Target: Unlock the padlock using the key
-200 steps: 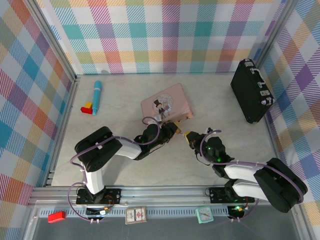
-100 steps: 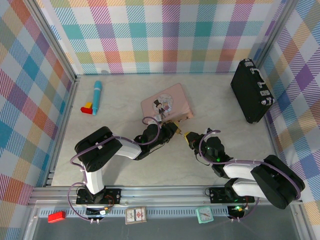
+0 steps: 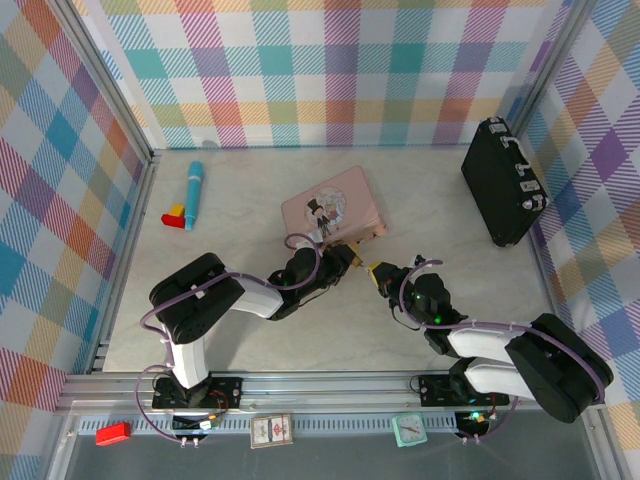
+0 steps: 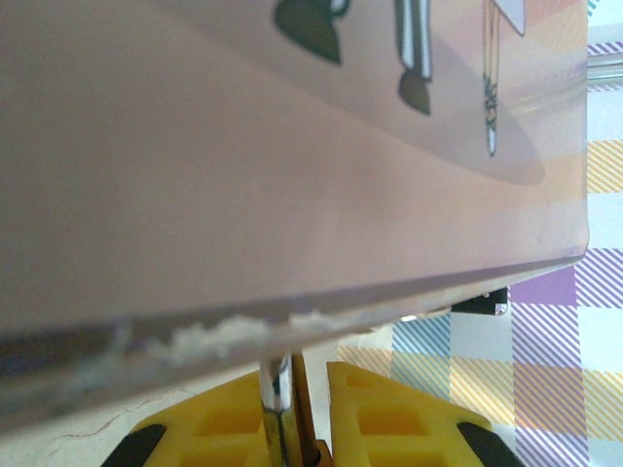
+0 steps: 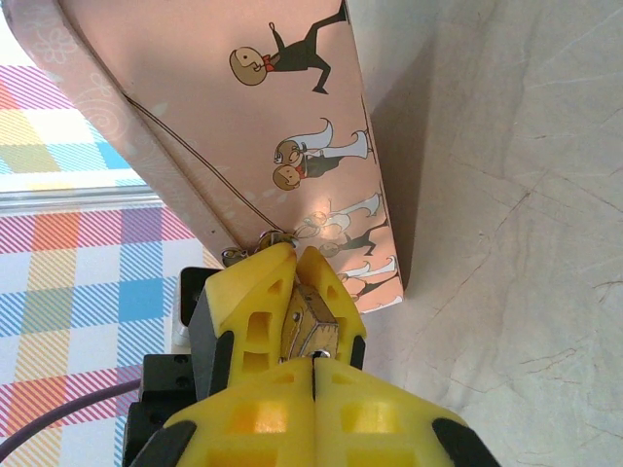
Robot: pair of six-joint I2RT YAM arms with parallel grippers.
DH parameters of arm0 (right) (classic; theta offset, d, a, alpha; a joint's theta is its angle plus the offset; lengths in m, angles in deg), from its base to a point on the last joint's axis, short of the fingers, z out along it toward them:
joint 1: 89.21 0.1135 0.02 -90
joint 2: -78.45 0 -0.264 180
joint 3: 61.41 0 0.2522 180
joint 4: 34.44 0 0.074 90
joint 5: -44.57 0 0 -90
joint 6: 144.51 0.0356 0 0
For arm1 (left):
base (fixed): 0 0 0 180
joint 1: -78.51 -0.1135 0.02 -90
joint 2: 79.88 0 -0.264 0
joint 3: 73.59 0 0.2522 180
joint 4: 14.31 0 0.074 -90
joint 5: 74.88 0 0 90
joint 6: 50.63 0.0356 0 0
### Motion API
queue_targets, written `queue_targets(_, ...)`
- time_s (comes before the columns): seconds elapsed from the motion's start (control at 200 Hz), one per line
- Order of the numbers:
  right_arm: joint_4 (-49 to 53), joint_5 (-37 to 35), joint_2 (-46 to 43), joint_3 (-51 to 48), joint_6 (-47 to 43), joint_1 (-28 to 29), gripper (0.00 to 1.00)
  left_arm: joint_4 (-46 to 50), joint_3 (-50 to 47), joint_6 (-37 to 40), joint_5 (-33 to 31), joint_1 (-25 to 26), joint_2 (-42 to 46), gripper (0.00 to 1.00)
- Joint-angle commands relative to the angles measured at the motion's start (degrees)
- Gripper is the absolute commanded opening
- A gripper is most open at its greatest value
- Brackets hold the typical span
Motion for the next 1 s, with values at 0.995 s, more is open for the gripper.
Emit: queue_targets(0.995, -0.3, -1.7, -0.5, 0.8, 0.1, 0.3, 0.00, -6.6, 1.1, -5.1, -1.4, 3.8, 1.4, 0.00)
